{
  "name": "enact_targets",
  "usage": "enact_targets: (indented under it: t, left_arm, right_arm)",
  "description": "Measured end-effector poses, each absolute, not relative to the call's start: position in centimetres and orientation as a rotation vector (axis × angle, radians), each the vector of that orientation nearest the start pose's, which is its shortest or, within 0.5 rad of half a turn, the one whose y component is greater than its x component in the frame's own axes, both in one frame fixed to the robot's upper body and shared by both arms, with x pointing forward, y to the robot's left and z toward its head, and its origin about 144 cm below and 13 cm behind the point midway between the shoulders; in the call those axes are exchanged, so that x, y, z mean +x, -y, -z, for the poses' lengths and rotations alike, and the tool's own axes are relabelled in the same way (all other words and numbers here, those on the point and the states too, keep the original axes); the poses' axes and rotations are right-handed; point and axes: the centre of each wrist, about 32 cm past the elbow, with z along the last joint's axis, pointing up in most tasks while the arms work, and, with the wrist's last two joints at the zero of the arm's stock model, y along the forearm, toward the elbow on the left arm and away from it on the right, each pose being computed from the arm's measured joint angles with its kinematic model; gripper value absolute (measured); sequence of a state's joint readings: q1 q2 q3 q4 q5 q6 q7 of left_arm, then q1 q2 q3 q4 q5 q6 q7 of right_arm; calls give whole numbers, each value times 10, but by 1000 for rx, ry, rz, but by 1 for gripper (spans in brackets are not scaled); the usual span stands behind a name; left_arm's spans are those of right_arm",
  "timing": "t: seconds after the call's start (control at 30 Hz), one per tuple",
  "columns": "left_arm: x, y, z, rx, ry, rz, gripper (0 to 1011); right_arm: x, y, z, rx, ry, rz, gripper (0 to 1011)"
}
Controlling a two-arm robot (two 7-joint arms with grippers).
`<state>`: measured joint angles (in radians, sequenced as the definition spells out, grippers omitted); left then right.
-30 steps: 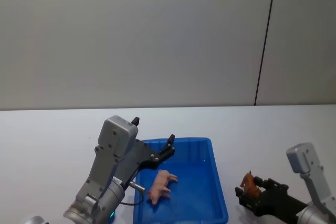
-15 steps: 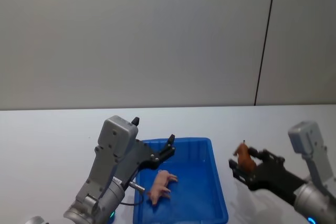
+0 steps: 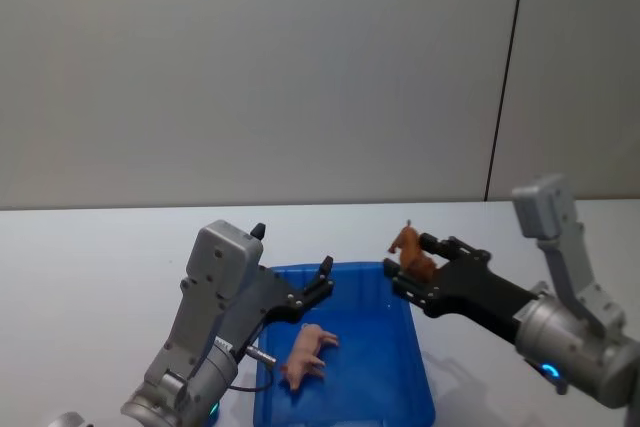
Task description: Pick up the two dolls from the table and place them into the box.
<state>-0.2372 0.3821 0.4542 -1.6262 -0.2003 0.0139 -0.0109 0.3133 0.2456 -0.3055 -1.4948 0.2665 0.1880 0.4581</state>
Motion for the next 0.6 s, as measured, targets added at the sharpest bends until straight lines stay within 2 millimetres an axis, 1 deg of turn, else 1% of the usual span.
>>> enact_targets:
  t: [0.1,0.17,0.23,0.3,0.33,0.4,0.6]
  left_arm:
    - [492,-198,-1204,61,268,-1124,1001]
    - [492,-198,-1204,61,268,-1124,1001]
    - [492,-198,-1204,61,268,-1124,1001]
    - [492,-198,-1204,61,268,-1124,1001]
    - [492,-198,-1204,61,268,-1124,1001]
    - [492,-198,-1204,61,268,-1124,1001]
    - [492,-198,-1204,61,268,-1124,1001]
  right_arm:
    - [538,203,-1214,-70,-13,817,735]
    - [543,197,-1212,-76,-32,799,811]
    - [547,192,-1209,-86,-48,782,849]
    - [549,189,-1208,-92,-56,773,900]
    - [551,186,-1206,-97,-63,765,947]
    - [552,186,-1206,-99,-66,761,995]
    - [556,185,-1202,-110,-76,750,1001]
